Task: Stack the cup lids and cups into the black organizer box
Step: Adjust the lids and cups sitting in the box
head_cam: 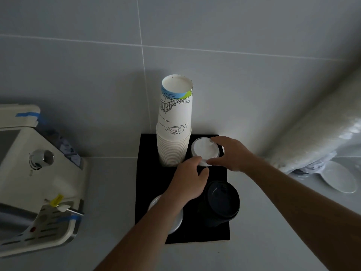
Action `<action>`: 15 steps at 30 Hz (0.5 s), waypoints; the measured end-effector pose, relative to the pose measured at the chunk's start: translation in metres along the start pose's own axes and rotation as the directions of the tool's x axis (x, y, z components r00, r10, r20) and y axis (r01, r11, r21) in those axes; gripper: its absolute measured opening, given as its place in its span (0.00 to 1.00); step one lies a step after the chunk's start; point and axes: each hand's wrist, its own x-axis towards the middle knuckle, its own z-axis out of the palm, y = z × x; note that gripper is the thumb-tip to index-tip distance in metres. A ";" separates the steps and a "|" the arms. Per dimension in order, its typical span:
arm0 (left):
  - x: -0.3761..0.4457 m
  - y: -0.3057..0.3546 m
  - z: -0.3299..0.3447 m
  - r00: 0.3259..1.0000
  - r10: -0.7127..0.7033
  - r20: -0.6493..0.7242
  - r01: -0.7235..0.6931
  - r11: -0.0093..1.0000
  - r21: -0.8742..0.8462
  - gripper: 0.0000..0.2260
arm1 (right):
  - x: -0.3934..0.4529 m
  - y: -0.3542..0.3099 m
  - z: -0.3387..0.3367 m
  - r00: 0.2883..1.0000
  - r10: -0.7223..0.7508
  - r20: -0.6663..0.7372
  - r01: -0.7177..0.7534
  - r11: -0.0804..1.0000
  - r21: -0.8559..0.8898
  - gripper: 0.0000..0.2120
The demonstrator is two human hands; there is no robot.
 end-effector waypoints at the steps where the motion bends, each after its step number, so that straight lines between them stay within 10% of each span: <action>1: 0.000 0.000 0.001 1.000 0.004 -0.006 -0.004 1.000 0.007 0.07 | 0.001 -0.001 0.001 1.000 -0.003 -0.022 0.003 1.000 -0.011 0.40; 15: 0.015 -0.003 0.012 0.998 0.035 0.054 -0.044 0.982 0.184 0.14 | 0.001 0.003 0.009 0.996 -0.005 -0.092 0.005 1.000 -0.006 0.38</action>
